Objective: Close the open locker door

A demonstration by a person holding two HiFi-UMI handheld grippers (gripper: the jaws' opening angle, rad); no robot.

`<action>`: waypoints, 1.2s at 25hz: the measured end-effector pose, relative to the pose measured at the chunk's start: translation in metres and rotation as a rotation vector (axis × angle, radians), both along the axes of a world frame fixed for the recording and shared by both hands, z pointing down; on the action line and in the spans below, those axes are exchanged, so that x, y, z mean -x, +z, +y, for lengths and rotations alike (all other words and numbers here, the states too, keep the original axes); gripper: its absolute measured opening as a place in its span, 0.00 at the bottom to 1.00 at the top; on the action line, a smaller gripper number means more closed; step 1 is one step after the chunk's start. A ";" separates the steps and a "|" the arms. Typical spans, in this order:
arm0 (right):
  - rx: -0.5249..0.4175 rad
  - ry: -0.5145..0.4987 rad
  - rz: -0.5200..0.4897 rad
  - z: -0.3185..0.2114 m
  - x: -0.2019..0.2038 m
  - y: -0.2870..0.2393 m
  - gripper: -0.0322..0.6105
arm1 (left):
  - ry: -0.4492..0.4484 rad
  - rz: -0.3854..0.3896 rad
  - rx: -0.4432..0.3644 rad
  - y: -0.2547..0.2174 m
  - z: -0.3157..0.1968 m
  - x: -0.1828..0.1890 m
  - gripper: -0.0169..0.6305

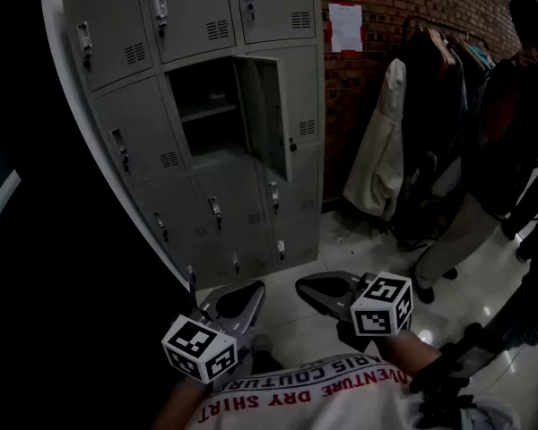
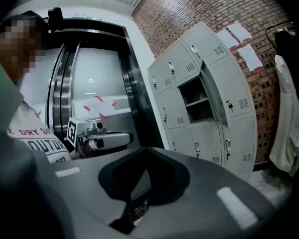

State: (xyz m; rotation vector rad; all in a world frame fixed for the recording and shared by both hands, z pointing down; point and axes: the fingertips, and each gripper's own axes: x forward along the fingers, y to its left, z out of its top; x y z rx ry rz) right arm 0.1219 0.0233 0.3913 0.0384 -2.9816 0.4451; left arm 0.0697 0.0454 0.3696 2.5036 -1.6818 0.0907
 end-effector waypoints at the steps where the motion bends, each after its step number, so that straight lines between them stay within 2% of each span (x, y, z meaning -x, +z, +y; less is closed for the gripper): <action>1: 0.000 0.000 0.004 -0.004 0.003 0.002 0.05 | 0.002 0.003 0.000 0.001 -0.004 0.003 0.03; 11: 0.010 0.032 0.028 -0.053 0.042 0.014 0.05 | 0.034 0.024 0.008 0.013 -0.056 0.043 0.03; 18: 0.027 0.064 0.029 -0.106 0.093 0.014 0.05 | 0.064 0.027 0.031 0.014 -0.111 0.096 0.03; 25: 0.025 0.130 0.040 -0.170 0.150 0.002 0.05 | 0.115 0.037 0.034 0.002 -0.179 0.159 0.03; 30: 0.008 0.203 0.026 -0.216 0.175 -0.013 0.05 | 0.172 0.027 0.023 -0.010 -0.223 0.188 0.03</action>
